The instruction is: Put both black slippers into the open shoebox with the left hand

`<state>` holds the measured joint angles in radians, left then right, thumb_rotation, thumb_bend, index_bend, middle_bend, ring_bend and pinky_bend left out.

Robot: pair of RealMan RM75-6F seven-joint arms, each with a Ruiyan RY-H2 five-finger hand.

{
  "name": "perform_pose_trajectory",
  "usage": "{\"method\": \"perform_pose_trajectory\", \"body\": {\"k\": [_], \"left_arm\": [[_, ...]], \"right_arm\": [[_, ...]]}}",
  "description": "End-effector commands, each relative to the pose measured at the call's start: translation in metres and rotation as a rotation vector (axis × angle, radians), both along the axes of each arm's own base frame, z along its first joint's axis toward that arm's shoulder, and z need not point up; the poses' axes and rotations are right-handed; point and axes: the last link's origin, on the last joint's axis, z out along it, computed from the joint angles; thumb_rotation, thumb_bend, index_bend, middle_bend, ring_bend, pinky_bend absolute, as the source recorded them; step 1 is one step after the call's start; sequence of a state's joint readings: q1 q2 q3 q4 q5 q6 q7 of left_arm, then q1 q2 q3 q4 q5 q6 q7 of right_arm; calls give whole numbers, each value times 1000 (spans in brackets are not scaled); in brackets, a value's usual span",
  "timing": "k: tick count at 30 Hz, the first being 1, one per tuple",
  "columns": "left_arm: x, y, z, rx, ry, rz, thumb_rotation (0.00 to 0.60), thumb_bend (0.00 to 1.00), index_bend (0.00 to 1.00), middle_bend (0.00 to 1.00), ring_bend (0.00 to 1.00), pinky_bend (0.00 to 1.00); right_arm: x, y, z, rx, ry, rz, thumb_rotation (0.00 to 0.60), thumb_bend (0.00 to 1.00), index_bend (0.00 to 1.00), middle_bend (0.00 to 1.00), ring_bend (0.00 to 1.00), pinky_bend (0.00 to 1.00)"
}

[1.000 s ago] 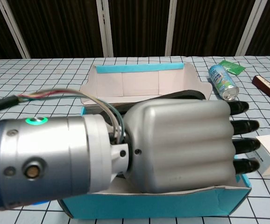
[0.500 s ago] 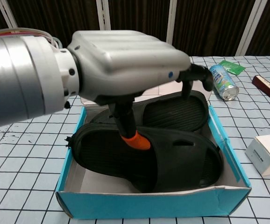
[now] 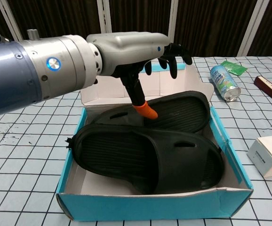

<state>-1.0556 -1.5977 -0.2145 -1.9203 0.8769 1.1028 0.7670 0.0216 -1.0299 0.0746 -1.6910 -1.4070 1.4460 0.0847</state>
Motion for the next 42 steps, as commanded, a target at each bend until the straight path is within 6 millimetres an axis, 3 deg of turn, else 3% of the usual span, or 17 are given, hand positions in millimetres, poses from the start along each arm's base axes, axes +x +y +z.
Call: {"method": "perform_pose_trajectory", "body": {"k": [1,10,27,42], "left_arm": [[5,2,-4,-17,-15,5,600,216,124,216,179,279],[14,4,-16,-67,-36,18,600,216,98,200,179,293],[13,8,-42,-71,11,-2,600,216,87,197,179,293],[8,-1,-56,-59,84,-74,600,216,84,197,179,328]], "right_arm": [[0,0,0,-3,-2,-1,600,259,152,114,117,86],[-2,1,2,-5,-8,-3,600,258,152,114,117,86],[-3,1,4,-9,-14,-7,600,258,152,113,117,87],[-3,2,6,-19,-20,-3,600,258,153,113,117,86]]}}
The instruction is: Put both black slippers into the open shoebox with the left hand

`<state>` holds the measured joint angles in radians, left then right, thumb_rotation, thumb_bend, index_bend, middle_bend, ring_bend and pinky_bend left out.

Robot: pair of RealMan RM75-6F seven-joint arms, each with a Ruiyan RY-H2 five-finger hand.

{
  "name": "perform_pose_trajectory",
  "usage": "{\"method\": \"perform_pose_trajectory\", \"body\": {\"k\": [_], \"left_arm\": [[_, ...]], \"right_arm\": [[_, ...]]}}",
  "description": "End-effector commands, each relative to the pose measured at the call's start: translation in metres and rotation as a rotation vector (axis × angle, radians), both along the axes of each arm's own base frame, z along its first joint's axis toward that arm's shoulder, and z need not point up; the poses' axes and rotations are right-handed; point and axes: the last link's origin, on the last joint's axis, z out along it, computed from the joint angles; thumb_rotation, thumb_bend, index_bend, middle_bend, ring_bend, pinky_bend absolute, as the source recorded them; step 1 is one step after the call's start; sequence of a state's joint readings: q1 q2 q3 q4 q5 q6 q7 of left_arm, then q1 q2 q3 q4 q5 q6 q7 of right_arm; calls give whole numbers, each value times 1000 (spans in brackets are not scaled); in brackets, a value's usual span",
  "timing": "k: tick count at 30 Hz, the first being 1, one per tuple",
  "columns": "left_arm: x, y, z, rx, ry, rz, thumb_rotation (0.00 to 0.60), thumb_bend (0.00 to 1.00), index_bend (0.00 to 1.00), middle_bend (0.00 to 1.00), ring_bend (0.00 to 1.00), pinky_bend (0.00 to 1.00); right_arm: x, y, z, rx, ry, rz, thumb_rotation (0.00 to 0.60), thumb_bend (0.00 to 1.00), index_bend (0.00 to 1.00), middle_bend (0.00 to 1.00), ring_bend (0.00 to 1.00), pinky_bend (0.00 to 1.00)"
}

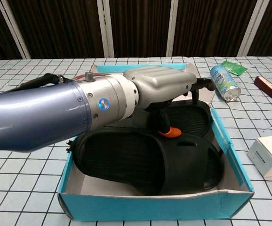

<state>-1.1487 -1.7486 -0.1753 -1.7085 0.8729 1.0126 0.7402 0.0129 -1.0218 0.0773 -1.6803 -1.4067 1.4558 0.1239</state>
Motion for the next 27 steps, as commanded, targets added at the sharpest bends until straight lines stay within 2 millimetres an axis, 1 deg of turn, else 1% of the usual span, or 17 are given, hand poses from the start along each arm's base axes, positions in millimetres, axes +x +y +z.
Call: {"method": "perform_pose_trajectory", "body": {"k": [1,16,19,21,23,26,27], "left_arm": [[-3,0,0,7,17,-5,600,216,85,197,179,332],[-13,-3,-9,26,119,-31,600,220,88,210,195,342],[-12,-3,-8,27,116,-27,600,223,93,233,198,342],[-10,-3,-7,39,116,-32,600,224,109,273,212,342],[-9,-3,-5,54,117,-46,600,224,116,288,217,341],[-5,-2,1,71,96,-60,600,224,100,256,202,312],[-4,-2,3,77,88,-62,600,224,88,227,187,293]], "right_arm": [[0,0,0,-2,-1,0,600,258,152,113,117,86],[1,1,0,-2,1,3,600,258,152,114,117,86],[1,1,1,-2,0,3,600,259,153,113,117,86],[1,1,1,-3,-1,5,600,259,153,113,117,86],[1,1,1,-3,0,6,600,258,153,113,117,87],[1,1,0,-2,0,5,600,258,153,114,117,86],[1,1,0,-1,2,5,600,258,153,114,117,86]]}}
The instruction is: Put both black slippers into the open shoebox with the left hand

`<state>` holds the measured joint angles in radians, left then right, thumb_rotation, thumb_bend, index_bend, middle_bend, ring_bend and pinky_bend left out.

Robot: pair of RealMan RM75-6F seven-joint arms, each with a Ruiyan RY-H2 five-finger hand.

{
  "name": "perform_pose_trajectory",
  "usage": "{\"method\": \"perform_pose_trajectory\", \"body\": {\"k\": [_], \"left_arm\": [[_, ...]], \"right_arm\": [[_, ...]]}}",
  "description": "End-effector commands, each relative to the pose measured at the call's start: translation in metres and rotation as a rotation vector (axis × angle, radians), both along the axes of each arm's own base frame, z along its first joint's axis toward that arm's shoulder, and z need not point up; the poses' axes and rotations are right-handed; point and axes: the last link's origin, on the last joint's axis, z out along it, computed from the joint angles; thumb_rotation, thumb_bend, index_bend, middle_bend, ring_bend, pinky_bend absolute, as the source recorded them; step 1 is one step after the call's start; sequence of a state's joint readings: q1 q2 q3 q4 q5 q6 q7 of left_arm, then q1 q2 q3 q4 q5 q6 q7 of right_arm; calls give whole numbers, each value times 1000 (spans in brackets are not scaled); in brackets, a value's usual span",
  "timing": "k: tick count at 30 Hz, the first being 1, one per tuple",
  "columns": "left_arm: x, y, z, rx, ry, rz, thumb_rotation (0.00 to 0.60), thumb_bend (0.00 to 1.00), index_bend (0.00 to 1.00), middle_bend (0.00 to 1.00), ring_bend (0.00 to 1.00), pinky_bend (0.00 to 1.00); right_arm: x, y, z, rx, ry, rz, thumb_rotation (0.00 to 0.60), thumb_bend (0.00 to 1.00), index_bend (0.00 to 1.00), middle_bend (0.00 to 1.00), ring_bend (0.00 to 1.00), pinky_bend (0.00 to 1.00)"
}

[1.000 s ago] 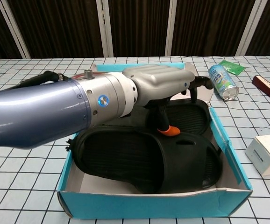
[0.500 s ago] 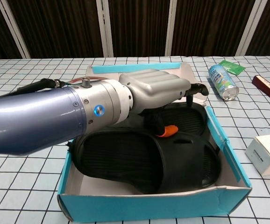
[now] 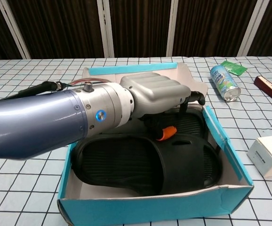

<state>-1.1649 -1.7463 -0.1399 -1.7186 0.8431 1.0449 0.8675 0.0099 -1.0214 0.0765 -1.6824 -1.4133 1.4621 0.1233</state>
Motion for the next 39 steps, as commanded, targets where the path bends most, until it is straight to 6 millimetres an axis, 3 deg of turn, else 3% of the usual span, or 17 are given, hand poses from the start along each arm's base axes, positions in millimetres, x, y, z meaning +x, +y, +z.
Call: {"method": "perform_pose_trajectory", "body": {"k": [1,7,10,13,17,20,25,31,33,39], "left_arm": [[4,1,8,18,-24,-12,600,224,79,202,174,280],[16,-2,40,35,-90,-33,600,224,45,110,114,260],[24,-10,71,41,-169,-47,600,225,50,121,108,242],[12,-20,107,87,-139,-35,600,229,76,163,107,210],[-27,-34,159,261,6,19,600,234,100,178,105,196],[-72,-41,187,442,99,34,600,234,108,179,104,195],[-147,-81,230,624,168,230,600,234,101,137,105,193],[-221,-106,254,670,-58,484,600,234,59,84,89,179],[-257,-107,259,713,-105,567,600,234,58,78,75,157],[-304,-108,261,774,-144,668,600,236,63,74,38,117]], "right_arm": [[0,0,0,2,2,1,600,259,153,114,117,86],[0,0,0,1,1,0,600,259,152,113,117,86],[0,0,1,-2,0,-1,600,259,152,113,117,86],[0,1,1,-2,-1,1,600,258,152,113,117,86],[0,1,2,-10,-5,9,600,258,152,113,117,86],[0,2,3,-17,-5,18,600,258,153,114,117,85],[4,2,2,-9,-2,55,600,258,152,114,117,71],[10,3,-1,10,14,120,600,258,152,114,117,68],[11,4,-2,19,22,142,600,258,152,114,117,68],[14,5,-4,33,38,177,600,258,152,114,117,68]]}}
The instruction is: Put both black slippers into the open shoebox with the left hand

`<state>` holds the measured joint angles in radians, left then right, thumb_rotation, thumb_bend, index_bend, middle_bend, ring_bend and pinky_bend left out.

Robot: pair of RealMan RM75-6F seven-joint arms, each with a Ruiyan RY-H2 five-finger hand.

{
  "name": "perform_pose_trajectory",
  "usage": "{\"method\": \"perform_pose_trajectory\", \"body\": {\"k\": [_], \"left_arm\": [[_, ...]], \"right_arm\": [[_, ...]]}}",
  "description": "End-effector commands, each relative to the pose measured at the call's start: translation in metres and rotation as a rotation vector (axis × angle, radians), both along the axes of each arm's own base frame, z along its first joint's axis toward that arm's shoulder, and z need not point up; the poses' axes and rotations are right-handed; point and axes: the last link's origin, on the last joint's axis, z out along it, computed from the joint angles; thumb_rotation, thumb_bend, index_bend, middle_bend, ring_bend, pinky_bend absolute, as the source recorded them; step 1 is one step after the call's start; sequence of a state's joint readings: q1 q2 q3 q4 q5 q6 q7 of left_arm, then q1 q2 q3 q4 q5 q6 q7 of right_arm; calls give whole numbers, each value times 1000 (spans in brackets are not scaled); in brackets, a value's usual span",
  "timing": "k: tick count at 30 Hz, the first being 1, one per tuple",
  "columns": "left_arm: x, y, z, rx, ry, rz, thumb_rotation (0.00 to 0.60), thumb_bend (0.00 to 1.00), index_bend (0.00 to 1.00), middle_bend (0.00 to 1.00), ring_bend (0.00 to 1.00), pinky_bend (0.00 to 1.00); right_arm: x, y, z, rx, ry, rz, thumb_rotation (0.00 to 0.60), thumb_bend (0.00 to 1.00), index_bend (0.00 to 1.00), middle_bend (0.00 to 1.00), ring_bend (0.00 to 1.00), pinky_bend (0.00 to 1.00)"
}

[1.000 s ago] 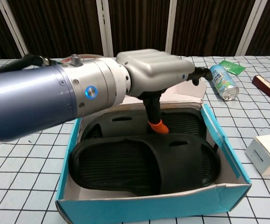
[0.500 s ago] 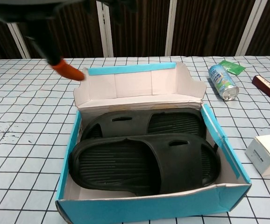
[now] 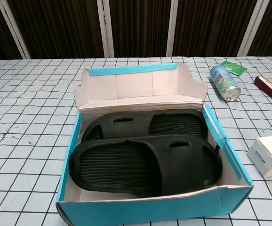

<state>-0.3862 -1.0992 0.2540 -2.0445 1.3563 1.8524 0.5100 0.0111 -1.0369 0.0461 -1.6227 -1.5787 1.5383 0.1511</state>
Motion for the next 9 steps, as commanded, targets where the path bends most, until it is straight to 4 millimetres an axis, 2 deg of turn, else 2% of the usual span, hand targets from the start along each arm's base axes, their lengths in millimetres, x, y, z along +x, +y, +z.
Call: {"method": "perform_pose_trajectory", "body": {"k": [1,3,9], "left_arm": [[-66,-17,16,111,-31,144,600,238,65,70,34,115],[-73,-14,12,102,-42,169,600,242,66,66,30,110],[-70,-6,11,104,-80,152,600,242,66,63,30,110]], "right_arm": [[2,1,-1,8,9,17,600,258,152,114,117,68],[3,1,-1,6,15,24,600,258,152,114,117,68],[4,0,-1,-8,14,30,600,258,153,113,117,68]]}}
